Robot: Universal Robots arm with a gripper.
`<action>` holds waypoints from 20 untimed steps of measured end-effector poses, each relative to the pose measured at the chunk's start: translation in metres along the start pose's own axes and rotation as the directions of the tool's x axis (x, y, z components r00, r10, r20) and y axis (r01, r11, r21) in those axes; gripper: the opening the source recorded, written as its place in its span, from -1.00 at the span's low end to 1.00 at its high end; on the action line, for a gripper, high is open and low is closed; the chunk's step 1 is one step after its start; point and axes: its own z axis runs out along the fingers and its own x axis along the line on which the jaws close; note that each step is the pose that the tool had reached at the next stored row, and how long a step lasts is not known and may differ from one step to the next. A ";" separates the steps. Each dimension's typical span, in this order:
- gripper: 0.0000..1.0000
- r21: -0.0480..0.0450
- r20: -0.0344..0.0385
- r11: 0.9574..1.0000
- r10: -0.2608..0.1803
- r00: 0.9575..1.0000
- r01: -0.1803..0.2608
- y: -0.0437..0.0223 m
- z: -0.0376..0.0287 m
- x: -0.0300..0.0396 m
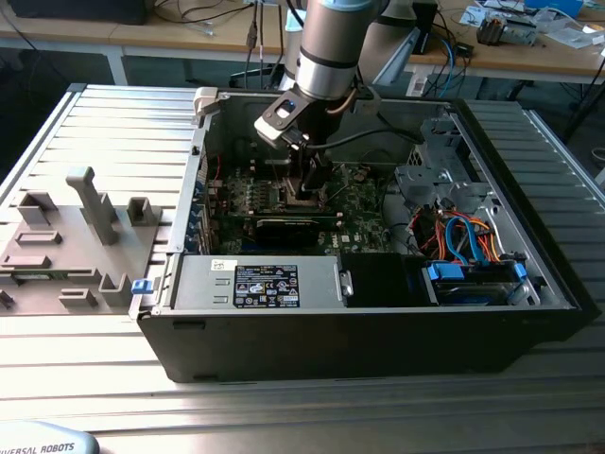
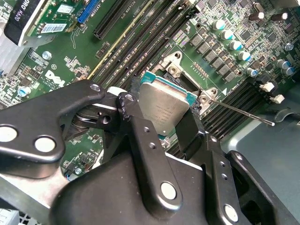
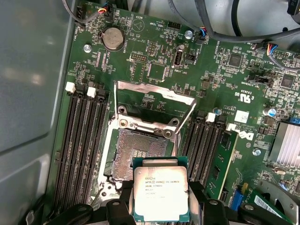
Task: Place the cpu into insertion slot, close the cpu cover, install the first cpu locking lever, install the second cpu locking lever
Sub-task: 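Place the cpu into insertion slot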
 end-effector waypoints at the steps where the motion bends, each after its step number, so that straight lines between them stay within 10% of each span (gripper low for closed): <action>1: 0.09 0.000 0.000 1.000 0.000 1.000 0.000 0.0000 0.0001 0.0000; 20: 0.09 0.000 0.000 1.000 0.002 1.000 -0.002 0.0005 0.0043 0.0001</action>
